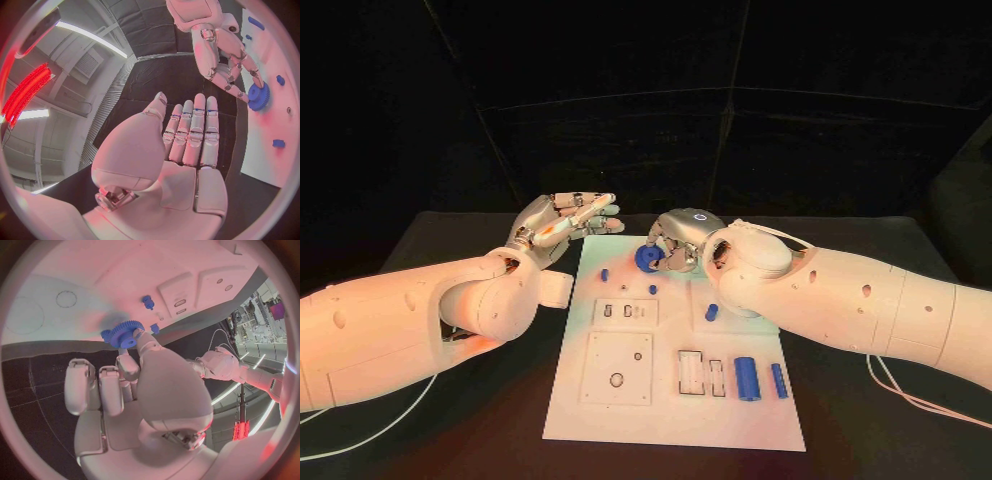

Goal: Assemble the parts on the task board

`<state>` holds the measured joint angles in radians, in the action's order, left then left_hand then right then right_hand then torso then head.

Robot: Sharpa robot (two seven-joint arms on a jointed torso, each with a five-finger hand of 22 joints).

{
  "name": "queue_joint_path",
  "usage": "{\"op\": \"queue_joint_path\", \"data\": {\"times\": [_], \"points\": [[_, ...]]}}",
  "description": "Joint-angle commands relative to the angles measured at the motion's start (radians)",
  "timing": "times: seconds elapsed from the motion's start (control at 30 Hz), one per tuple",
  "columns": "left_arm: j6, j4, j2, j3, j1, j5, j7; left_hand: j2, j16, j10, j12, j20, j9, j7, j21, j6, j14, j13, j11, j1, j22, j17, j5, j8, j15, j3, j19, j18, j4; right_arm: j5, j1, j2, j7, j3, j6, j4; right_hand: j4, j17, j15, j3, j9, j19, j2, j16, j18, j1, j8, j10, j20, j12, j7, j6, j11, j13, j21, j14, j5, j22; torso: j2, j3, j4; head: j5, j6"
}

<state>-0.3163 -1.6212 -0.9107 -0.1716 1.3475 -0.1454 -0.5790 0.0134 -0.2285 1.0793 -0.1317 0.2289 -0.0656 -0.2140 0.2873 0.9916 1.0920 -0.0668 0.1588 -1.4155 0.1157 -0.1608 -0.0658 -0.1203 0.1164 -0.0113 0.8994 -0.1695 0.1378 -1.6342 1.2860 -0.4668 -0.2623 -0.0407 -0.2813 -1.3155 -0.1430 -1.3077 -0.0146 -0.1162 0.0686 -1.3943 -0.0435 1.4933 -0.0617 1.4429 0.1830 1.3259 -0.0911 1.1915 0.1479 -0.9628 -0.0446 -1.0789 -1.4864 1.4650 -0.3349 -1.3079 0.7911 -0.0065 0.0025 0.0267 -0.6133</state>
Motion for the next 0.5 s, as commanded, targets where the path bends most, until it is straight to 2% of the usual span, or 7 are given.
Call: {"op": "queue_joint_path", "data": {"times": [0.03,0.13,0.5], "points": [[0.013,-0.002,0.002,0.001,0.001,0.006,-0.006,0.007,0.003,0.004,0.004,0.003,0.001,-0.001,-0.002,0.005,0.008,0.0,0.0,0.003,-0.001,-0.001,0.003,0.003,0.0,-0.001,0.007,-0.015,-0.007,-0.021,0.001,0.013,-0.011,-0.002,0.036,0.018,0.0,-0.056,-0.008,-0.007,0.001,-0.006,0.007,0.003,0.01,0.002,0.004,0.001,0.0,-0.001,-0.012,-0.021,-0.002,0.002,-0.003,0.067,-0.001,-0.012,-0.001,0.0007,-0.0019,0.006,-0.006],[0.013,-0.002,0.003,0.001,0.001,0.006,-0.006,0.007,0.003,0.004,0.004,0.003,0.001,-0.001,-0.002,0.005,0.008,0.0,0.0,0.003,-0.001,-0.001,0.003,0.003,0.0,-0.001,0.007,-0.015,-0.007,-0.022,0.0,0.024,-0.013,-0.003,0.043,0.033,0.0,-0.055,-0.008,-0.01,0.001,-0.007,0.006,0.003,0.01,0.002,0.002,-0.001,0.0,-0.003,-0.011,-0.02,-0.003,0.004,-0.003,0.067,0.002,-0.013,-0.001,0.0008,-0.0001,0.005,-0.009],[0.014,-0.001,0.005,0.001,0.001,0.006,-0.006,0.007,0.003,0.004,0.004,0.003,0.001,-0.001,-0.002,0.005,0.008,0.0,0.0,0.003,-0.001,-0.001,0.003,0.003,0.0,-0.001,0.007,-0.015,-0.007,-0.023,-0.006,0.056,-0.019,-0.004,0.054,0.071,0.0,-0.056,-0.005,-0.022,-0.002,-0.007,-0.002,0.003,0.01,-0.004,-0.011,-0.009,-0.001,-0.011,-0.006,-0.01,-0.006,0.01,-0.004,0.067,0.016,-0.014,-0.001,0.0012,-0.0028,0.01,-0.016]]}}
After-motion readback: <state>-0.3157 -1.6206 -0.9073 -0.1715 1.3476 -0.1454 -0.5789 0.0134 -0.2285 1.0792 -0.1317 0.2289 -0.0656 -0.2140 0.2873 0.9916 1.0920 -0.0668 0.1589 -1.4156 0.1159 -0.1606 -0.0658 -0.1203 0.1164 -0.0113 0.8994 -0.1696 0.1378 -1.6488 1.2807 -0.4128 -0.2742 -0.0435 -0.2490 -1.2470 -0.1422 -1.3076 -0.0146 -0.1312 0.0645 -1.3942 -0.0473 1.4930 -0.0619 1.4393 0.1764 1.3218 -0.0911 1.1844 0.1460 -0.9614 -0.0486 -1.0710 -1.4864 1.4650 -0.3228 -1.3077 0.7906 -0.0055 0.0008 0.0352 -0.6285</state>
